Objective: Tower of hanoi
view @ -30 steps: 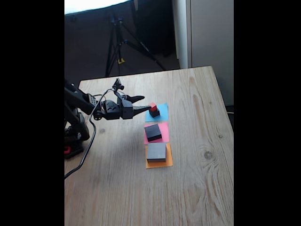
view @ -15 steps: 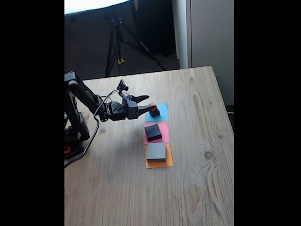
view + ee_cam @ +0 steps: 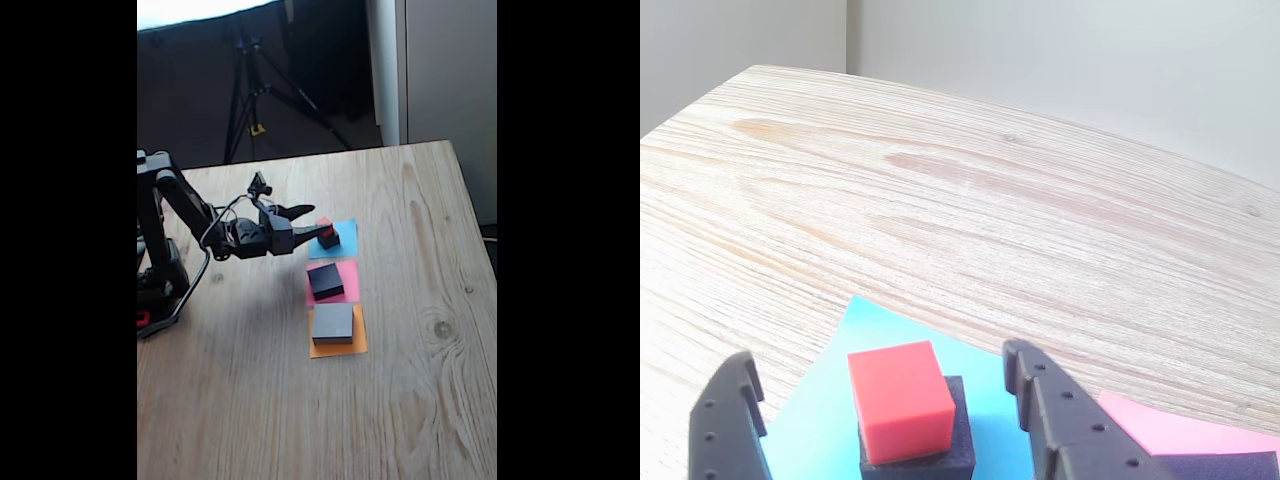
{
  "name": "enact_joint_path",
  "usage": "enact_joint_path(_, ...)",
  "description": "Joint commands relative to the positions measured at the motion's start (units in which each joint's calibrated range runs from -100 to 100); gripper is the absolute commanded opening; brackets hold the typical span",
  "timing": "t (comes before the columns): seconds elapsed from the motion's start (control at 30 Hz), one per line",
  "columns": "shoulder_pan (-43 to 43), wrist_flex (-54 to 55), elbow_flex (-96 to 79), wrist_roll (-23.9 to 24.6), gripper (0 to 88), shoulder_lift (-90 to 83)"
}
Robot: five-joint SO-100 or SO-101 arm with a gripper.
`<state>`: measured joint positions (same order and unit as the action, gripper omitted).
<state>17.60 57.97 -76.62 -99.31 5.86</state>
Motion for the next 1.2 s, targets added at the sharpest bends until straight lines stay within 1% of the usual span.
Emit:
enact_joint_path(0.0, 0.82, 2.86, 0.44, -0.69, 26.1, 1.03)
enact_joint_path(0.5, 1.58, 3.99, 4.26, -0.69, 25.8, 5.12)
enact_joint_path(1.17, 2.08, 2.54, 6.35, -0.69, 25.6, 7.31)
